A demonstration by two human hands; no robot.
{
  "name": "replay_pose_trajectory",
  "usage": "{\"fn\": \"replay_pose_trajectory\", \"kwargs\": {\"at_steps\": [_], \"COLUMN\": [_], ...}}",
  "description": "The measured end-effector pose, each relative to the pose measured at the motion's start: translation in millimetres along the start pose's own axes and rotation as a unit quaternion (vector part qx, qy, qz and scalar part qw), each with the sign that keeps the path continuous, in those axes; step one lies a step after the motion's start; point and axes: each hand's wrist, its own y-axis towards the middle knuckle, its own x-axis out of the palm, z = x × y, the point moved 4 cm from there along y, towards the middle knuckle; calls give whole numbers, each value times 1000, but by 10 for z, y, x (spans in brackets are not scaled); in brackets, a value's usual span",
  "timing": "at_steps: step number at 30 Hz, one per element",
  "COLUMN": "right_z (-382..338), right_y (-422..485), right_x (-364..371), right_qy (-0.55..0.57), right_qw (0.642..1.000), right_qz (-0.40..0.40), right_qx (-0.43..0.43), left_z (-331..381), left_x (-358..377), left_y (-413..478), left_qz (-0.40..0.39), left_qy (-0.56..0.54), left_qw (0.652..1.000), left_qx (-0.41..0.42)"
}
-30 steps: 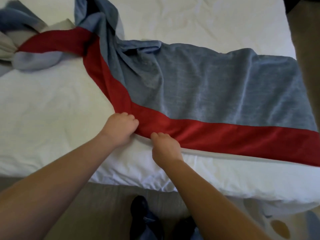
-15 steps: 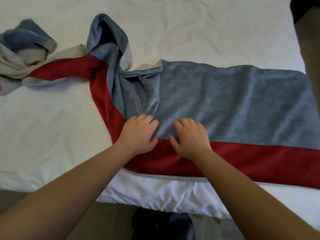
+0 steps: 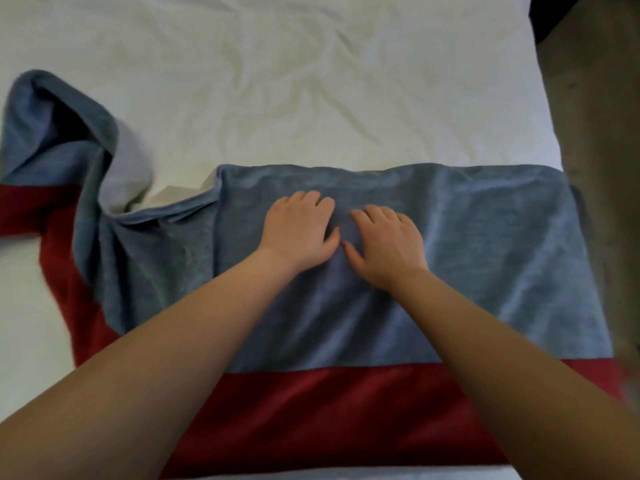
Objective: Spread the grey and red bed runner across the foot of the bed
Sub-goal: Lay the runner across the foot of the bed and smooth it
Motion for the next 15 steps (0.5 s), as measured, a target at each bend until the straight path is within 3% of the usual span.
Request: {"fn": "replay_pose_trajectory", "kwargs": {"at_steps": [5,11,15], "right_z": [537,1012,1072], "right_y": [552,973,1041], "right_x": [-73,26,118], "right_qy": [-4,26,32], "right_qw": [999,989,991], "right_qz": [-11,-131,-119], "right_qx": [40,65,57], "left_z": [-73,-513,-690], "left_x": [-39,125,181], "left_y": [605,1019,1074], "left_qz": [10,-132,-123], "left_qy": [31,75,81], "left_qw": [999,987,988], "left_qx": [-17,-58,-40]}}
